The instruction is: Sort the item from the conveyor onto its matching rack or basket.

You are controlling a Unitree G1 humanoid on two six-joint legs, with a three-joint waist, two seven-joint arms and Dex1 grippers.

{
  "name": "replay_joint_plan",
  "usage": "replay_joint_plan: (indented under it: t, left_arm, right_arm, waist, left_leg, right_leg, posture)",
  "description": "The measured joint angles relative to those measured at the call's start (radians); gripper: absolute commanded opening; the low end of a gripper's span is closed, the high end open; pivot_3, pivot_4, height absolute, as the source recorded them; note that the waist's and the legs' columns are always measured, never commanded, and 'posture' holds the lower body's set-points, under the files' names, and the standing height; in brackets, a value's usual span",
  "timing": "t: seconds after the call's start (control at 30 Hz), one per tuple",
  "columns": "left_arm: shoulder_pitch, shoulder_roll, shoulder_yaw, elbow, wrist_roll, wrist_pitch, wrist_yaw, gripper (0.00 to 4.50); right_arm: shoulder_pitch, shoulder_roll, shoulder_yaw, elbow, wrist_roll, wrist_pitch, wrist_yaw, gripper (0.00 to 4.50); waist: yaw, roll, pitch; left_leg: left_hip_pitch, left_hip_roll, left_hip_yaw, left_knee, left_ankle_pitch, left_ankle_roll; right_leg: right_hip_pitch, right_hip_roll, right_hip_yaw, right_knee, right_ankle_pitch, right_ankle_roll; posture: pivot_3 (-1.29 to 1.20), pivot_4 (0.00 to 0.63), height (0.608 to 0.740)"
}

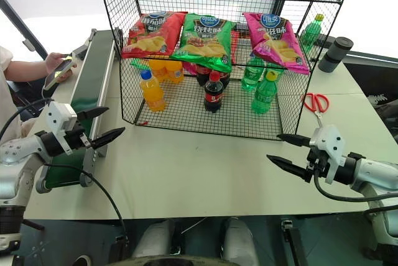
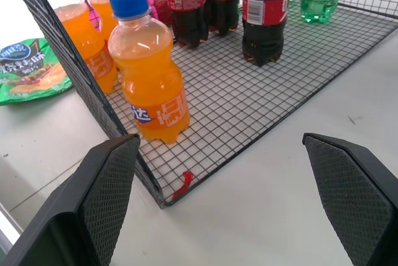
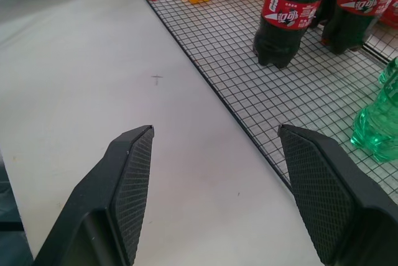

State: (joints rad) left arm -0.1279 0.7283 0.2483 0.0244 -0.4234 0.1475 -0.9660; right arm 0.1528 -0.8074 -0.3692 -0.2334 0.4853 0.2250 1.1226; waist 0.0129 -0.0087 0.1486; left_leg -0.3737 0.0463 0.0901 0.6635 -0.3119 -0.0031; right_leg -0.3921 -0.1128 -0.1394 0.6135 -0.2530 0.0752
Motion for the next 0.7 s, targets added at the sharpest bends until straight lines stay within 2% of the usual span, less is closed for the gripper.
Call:
replay_joint_plan:
  t: [0.7]
  left_arm:
    - [0.02,-0.02,-0.004,-0.001,0.008,-0.013,0.012,4.5]
  right_arm:
    - [-0.011,-0.003,0.026,0.022,-0.012,-0.026,0.001,3.32]
  waist:
    - [0.0,0.0,0.0]
  left_leg:
    - [0.0,0.0,0.0,0.001,0.0,0.0]
  right_leg:
    - [0.0,0.0,0.0,0.0,0.0,0.0]
  posture:
    - [0.0,0.15,0.74]
